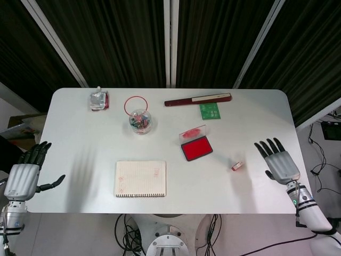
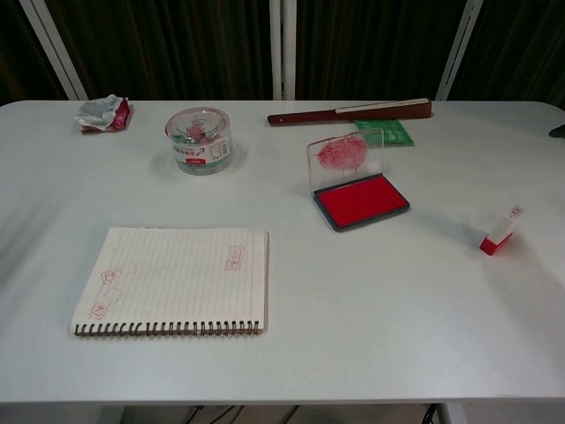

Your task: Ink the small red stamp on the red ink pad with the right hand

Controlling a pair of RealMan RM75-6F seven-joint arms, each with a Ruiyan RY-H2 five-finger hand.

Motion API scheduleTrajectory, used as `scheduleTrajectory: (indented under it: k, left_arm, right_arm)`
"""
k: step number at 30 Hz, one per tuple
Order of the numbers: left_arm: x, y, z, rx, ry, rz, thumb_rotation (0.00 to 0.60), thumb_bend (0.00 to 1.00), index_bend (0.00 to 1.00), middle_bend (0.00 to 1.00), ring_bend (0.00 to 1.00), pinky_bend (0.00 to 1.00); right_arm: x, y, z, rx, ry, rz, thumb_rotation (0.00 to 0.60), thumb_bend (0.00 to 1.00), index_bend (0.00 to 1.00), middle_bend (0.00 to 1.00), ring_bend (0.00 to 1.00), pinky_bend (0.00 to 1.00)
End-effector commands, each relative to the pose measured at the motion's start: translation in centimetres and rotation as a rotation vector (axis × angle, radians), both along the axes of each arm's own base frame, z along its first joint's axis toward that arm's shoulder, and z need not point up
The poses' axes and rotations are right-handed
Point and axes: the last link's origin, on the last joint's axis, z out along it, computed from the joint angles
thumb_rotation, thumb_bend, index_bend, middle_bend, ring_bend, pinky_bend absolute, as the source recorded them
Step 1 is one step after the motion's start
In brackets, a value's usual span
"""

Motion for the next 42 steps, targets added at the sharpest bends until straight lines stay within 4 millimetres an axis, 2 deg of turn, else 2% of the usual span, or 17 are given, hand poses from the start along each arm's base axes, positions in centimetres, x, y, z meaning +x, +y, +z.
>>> scheduleTrajectory:
  k: [1, 13, 21, 42]
  left_arm:
    - [-0.1, 0.0, 0.0, -0.002, 0.001, 0.005, 0.287, 0.16, 0.00, 0.06, 0.08, 0.21]
    - [-0.7, 0.3, 0.1, -0.006, -0.004, 0.027, 0.285, 0.16, 0.00, 0.06, 0.08, 0.21]
    - [-0.8, 0.3, 0.3, -0.007, -0.001, 0.031, 0.286, 0.16, 0.00, 0.06, 0.08, 0.21]
    - [-1.0, 0.2, 0.5, -0.005, -0.004, 0.037, 0.286, 0.16, 0.00, 0.06, 0.08, 0.21]
  right_arm:
    - [0.5, -1.4, -2.0, 0.036, -0.006, 0.037, 0.600, 0.15, 0.10, 0.16, 0.00, 0.00]
    - [1.8, -2.7, -5.4, 0.086, -0.055, 0.087, 0.600, 0.16, 0.27, 0.26, 0.00, 0.00]
    - [2.5, -2.9, -6.5, 0.072, -0.090, 0.135, 0.600, 0.18, 0.48, 0.40, 0.07, 0.00]
    - [2.1, -2.7, -7.6, 0.071, -0.095, 0.130, 0.600, 0.21, 0.56, 0.48, 0.13, 0.00]
